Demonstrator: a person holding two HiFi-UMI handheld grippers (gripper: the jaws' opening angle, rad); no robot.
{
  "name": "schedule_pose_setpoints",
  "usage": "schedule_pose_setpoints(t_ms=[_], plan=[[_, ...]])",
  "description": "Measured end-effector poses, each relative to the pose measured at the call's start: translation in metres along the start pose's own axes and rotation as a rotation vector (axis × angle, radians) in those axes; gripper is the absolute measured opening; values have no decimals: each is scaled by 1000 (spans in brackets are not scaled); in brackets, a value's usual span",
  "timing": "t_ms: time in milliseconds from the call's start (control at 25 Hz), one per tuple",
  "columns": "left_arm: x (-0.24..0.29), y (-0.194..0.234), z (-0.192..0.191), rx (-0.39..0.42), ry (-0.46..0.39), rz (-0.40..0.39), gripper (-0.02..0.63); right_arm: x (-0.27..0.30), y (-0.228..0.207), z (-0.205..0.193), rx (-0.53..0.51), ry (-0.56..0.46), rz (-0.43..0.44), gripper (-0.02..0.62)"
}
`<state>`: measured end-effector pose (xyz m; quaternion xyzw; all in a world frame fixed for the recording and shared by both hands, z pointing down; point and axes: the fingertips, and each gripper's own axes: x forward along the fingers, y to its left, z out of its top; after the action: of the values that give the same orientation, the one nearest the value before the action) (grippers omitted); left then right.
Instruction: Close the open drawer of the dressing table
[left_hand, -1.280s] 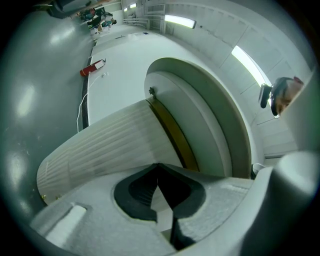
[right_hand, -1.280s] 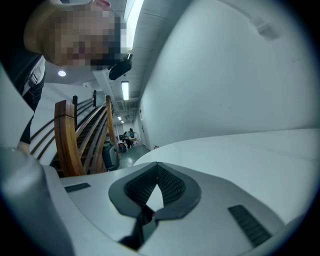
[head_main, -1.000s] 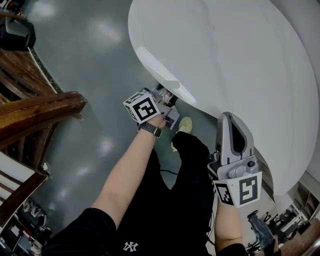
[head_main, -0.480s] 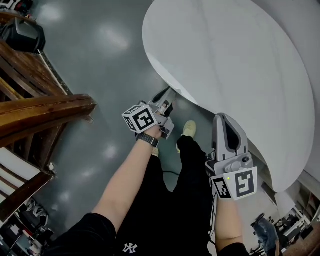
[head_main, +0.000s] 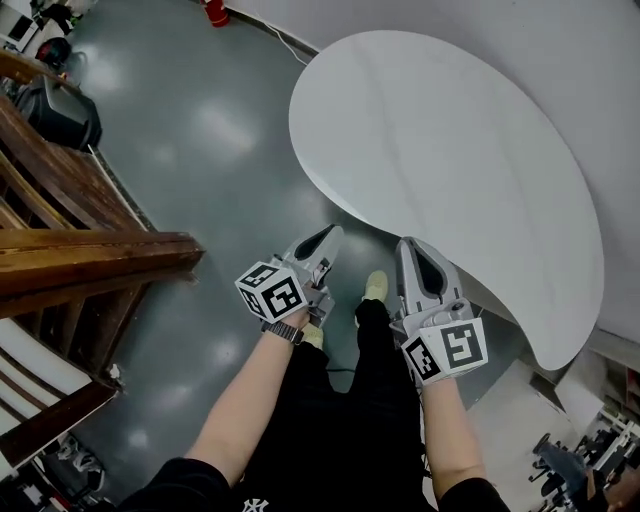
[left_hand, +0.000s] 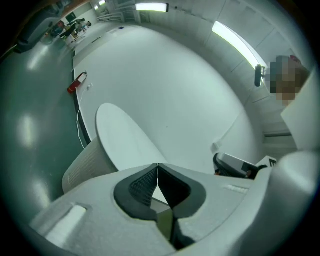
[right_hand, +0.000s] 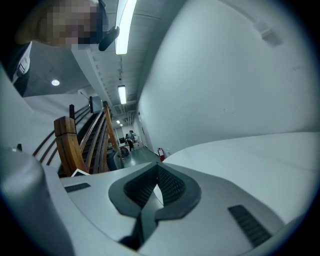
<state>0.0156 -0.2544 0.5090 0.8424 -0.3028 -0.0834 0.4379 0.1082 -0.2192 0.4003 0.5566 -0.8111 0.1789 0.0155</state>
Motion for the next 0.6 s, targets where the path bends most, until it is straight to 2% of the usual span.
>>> schedule_pose_setpoints(t_ms=[320,600], plan=[[-23,-97,35,198,59,-32,11,-26,25,37,-24,7,-30,15],[-38,-161,66,312,72,-68,10,-46,45,77,-53,-30,-45,15]])
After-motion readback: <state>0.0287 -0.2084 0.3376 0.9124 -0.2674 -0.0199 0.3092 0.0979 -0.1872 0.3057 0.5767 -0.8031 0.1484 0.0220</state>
